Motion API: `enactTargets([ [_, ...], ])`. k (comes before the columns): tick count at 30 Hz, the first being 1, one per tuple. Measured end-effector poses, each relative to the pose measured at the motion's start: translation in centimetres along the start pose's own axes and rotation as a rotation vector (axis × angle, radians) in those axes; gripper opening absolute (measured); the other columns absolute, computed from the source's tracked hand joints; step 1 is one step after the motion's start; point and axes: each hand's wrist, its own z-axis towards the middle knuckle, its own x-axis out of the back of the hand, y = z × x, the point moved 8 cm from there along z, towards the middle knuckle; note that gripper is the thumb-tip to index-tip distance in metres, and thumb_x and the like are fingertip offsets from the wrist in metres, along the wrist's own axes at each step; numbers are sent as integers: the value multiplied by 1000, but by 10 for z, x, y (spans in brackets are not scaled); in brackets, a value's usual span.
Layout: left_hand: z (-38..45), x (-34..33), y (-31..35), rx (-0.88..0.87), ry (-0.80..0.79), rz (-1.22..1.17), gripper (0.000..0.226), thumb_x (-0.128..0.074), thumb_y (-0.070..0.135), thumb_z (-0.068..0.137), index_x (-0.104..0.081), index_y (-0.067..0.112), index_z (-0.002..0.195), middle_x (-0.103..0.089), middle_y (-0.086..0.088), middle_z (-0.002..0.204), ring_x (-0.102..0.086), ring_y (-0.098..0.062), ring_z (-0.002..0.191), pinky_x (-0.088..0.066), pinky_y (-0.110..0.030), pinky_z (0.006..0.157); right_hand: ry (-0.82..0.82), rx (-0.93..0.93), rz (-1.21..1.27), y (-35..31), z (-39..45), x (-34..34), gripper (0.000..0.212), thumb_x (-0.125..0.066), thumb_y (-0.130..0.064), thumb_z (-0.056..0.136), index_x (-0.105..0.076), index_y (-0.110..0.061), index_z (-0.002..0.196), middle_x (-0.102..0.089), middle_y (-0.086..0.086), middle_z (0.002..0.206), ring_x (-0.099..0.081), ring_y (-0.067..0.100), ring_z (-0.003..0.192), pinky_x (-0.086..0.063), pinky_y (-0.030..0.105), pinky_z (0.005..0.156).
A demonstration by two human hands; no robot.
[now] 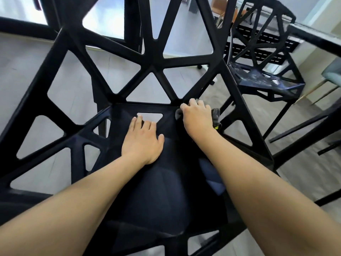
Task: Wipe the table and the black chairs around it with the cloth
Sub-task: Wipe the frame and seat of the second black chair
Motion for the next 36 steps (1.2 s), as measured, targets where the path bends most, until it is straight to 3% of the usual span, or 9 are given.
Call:
enactTargets([
  [3,2,-1,1,-6,8,4,63,-25,47,101,-38,8,149,-40,-10,154,-8,-31,153,-4,-43,125,-1,-42,102,-21,-8,3,23,-49,-19,98,-59,-13,118,-58,12,116,-54,36,109,-42,43,83],
  [9,1,0,1,-19,-24,-27,61,-26,43,99,-36,8,148,-36,-11,157,-5,-30,154,-1,-42,126,50,24,375,-37,-89,17,20,-63,-24,91,-66,-14,109,-61,11,96,-58,32,90,-43,38,69],
  [12,1,2,1,-32,-5,-12,58,-21,36,99,-38,6,147,-38,-12,154,-8,-32,153,-3,-42,125,128,-62,147,-1,-77,10,24,-74,-17,77,-70,-19,100,-62,7,90,-59,32,83,-44,39,69],
  [15,1,1,0,-26,-4,18,59,-18,33,98,-38,6,147,-40,-12,153,-12,-33,151,-6,-43,125,142,-162,45,10,-73,8,24,-71,-17,74,-72,-19,98,-64,7,92,-57,33,84,-42,41,74],
  [19,3,-1,0,-17,-7,30,59,-19,33,99,-37,6,148,-40,-13,153,-13,-34,151,-6,-43,125,91,-1,251,-11,-108,10,36,-53,-27,79,-71,-33,110,-61,1,103,-51,28,92,-40,43,82],
  [21,3,-1,0,-19,-10,25,58,-21,33,99,-37,6,148,-40,-12,154,-12,-33,151,-5,-42,125,93,51,183,0,-108,17,35,-52,-26,81,-71,-38,108,-58,-3,99,-49,26,92,-40,41,84],
  [27,4,-2,-3,-18,-20,-9,55,-23,33,101,-39,7,146,-39,-10,154,-10,-31,152,-4,-40,125,140,-87,-206,13,-67,29,10,-65,-14,76,-71,-21,73,-62,2,88,-56,31,81,-39,38,68],
  [31,4,-2,-5,-25,-33,-34,57,-24,35,101,-38,6,148,-38,-11,156,-10,-31,152,-4,-41,125,-31,-137,-220,38,-91,37,15,-57,-21,92,-72,-20,94,-55,3,105,-50,33,102,-35,43,82],
  [36,1,3,-5,-13,-57,-40,57,-25,36,102,-39,6,148,-37,-13,156,-10,-30,152,-4,-41,125,-144,-230,-288,81,-143,64,24,-59,-22,89,-68,-22,112,-51,6,122,-46,36,111,-39,46,91],
])
